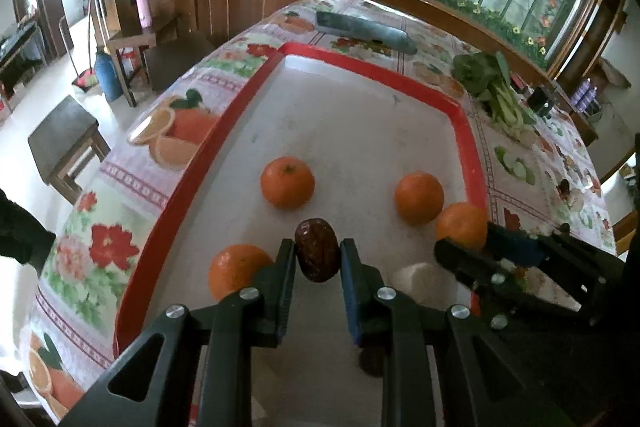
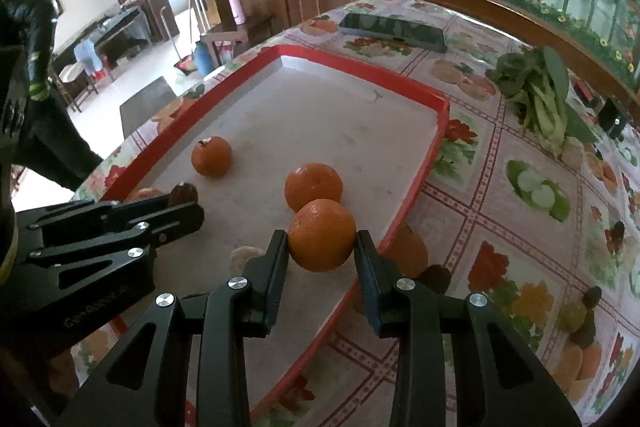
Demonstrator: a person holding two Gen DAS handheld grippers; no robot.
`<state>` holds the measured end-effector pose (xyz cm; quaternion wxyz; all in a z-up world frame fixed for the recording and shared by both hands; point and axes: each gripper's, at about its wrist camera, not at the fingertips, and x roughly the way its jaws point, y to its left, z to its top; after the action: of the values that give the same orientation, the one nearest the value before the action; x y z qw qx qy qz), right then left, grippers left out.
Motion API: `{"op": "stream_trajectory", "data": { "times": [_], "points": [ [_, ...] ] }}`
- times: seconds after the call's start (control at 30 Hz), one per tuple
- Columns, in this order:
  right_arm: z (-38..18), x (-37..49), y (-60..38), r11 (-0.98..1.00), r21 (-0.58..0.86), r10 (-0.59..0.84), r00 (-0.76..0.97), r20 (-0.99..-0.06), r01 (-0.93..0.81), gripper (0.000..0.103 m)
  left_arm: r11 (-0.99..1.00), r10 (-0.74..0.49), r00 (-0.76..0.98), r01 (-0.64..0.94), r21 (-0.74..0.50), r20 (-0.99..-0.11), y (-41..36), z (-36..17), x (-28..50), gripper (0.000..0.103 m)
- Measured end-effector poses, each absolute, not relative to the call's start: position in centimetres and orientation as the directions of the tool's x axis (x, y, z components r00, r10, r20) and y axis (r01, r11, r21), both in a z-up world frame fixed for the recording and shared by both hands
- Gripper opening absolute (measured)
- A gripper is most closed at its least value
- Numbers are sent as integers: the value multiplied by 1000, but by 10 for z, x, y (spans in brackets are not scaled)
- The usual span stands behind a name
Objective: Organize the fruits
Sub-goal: 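Carry the orange and date to the tray and release both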
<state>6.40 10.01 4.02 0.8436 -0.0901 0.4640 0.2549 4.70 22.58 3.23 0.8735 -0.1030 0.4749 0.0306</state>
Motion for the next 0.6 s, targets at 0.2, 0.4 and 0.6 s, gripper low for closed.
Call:
{"op": "stream_trajectory", "data": {
  "times": [0.2,0.4,0.6],
  "points": [
    [36,66,104,844,71,344,435,-832,-531,33,982,-29,553,-139,-126,-833,220,31,54,25],
    [34,66,105,841,55,337,441,-832,-539,33,986,0,552,-140,-93,-834,216,30,58,25],
    [34,65,104,843,52,333,442,-833,-536,33,986,48,560,-158,-49,-827,217,33,54,44]
  ]
}}
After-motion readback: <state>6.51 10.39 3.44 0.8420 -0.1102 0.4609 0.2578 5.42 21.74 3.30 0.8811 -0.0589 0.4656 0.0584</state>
